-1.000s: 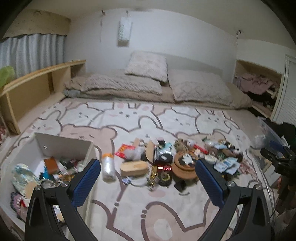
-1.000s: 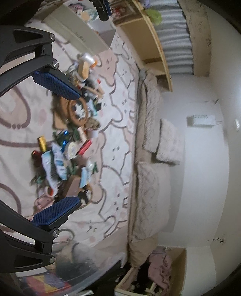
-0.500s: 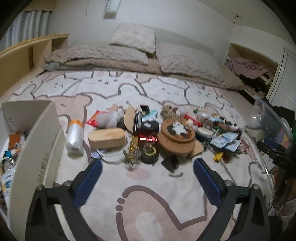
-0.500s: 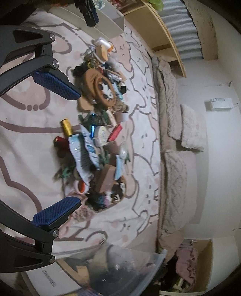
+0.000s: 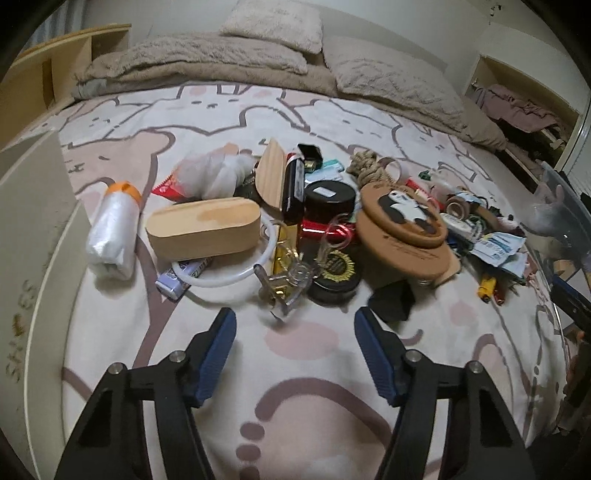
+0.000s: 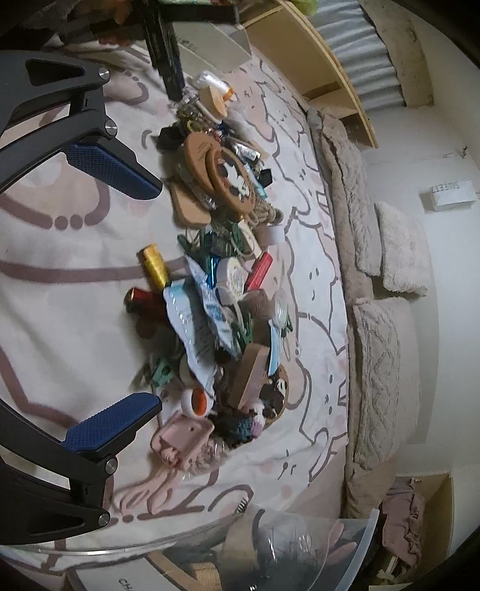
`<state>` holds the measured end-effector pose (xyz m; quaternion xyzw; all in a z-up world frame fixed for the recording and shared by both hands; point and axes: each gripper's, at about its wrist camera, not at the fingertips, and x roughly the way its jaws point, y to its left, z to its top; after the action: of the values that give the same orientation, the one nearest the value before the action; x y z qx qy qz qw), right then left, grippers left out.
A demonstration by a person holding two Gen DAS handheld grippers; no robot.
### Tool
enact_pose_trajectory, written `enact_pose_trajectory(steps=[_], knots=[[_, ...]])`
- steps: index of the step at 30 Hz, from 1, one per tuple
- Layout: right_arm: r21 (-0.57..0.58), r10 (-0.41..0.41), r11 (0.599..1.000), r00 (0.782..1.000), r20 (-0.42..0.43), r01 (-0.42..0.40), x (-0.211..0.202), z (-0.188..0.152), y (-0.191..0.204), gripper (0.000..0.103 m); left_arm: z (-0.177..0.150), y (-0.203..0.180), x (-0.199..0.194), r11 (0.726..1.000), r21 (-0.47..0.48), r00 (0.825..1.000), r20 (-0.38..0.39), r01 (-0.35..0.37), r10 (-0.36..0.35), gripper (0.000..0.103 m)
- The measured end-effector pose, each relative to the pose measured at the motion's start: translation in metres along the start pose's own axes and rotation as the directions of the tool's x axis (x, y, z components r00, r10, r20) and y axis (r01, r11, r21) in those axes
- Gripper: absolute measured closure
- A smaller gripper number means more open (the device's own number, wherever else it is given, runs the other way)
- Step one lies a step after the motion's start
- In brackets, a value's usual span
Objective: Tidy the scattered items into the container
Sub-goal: 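Lower both tools to the pile, left tool toward the clear plastic scissors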
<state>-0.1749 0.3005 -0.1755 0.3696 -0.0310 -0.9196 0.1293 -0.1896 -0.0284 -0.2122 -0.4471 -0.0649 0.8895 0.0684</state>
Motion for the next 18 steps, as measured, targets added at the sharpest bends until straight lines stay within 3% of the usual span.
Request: enact_pose_trajectory(steps=[2, 8, 12, 15, 18], knots=[[0.010, 0.023, 1.000, 1.000, 0.002, -0.023, 0.001, 0.000, 0.005, 0.000, 0.002, 0.001, 0.009, 1.000, 0.011, 1.000, -0.015, -0.022, 0.023, 0.056], [0.020, 0.121, 0.993, 0.992, -0.048, -0.120, 0.012, -0.001, 0.030, 0.000, 0.007, 0.006, 0.021, 1.000, 0.013, 1.000, -0.014, -0.004, 0.004, 0.056], [-0.034, 0.126, 0.991, 0.986, -0.109, -0.130, 0.026, -0.003, 0.060, 0.000, 0.012, 0.005, 0.023, 0.999, 0.029, 1.000, -0.001, 0.022, -0.022, 0.056], [-0.061, 0.110, 0.991, 0.981, -0.160, -0.121, 0.040, -0.005, 0.082, 0.000, 0.014, 0.008, 0.024, 0.999, 0.030, 0.999, -0.001, 0.041, -0.041, 0.066], [-0.074, 0.158, 0.982, 0.968, -0.198, -0.175, 0.051, -0.008, 0.101, 0.000, 0.015, 0.008, 0.024, 0.998, 0.031, 0.999, 0.001, 0.048, -0.048, 0.068]])
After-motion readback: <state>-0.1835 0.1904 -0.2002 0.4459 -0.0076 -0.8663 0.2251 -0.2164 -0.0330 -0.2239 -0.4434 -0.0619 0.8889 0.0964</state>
